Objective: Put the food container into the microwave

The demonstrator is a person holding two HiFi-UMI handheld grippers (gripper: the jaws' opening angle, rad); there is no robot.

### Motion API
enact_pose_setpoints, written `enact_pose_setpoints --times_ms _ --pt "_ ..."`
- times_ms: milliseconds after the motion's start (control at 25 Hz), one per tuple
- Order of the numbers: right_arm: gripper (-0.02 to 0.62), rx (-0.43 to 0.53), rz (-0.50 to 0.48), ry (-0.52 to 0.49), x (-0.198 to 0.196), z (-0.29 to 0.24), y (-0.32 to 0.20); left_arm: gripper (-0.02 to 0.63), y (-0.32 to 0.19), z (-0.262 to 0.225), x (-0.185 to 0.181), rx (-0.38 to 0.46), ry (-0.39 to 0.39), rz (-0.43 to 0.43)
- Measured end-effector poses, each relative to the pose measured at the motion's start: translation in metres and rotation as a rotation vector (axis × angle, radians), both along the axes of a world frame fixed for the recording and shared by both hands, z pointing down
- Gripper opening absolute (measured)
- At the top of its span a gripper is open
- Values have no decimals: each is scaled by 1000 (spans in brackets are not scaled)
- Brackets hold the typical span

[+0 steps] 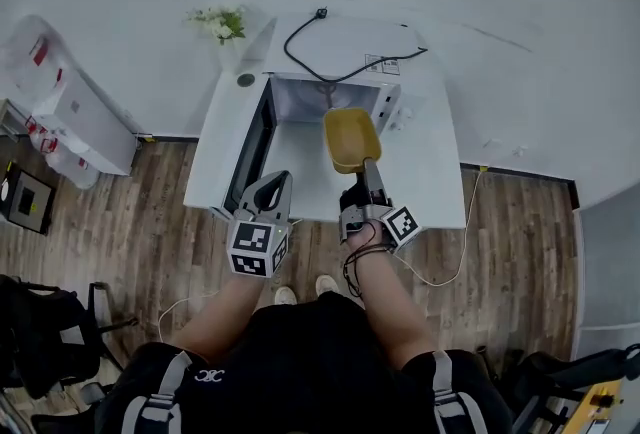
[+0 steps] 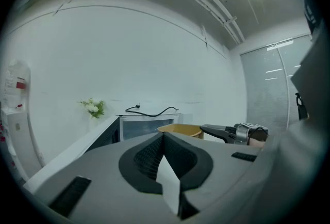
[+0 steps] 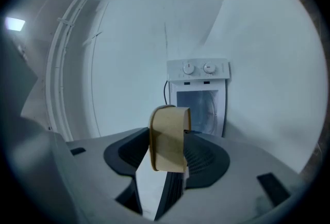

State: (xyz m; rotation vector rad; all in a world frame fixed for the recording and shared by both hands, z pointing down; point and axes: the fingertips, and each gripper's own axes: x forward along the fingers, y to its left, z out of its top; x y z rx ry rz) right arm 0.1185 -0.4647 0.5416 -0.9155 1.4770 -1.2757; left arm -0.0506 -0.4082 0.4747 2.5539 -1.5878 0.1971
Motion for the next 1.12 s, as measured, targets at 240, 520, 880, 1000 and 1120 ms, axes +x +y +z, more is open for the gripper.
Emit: enact_pose_setpoints --times_ms 240,520,880,1000,1120 --pt "215 -37 -35 19 -4 30 -76 1 -30 8 1 -46 18 -52" --pt "215 -58 -57 55 -15 63 -155 1 -59 20 -7 -78 14 -127" --pt "215 -91 -42 38 -26 85 -234 2 -74 34 -23 -139 20 -191" --pt "215 -112 -32 39 -27 89 -255 2 -74 35 -25 -148 2 -199" --pt "215 -126 -19 24 -29 91 -273 2 -76 35 -25 -152 -5 -198"
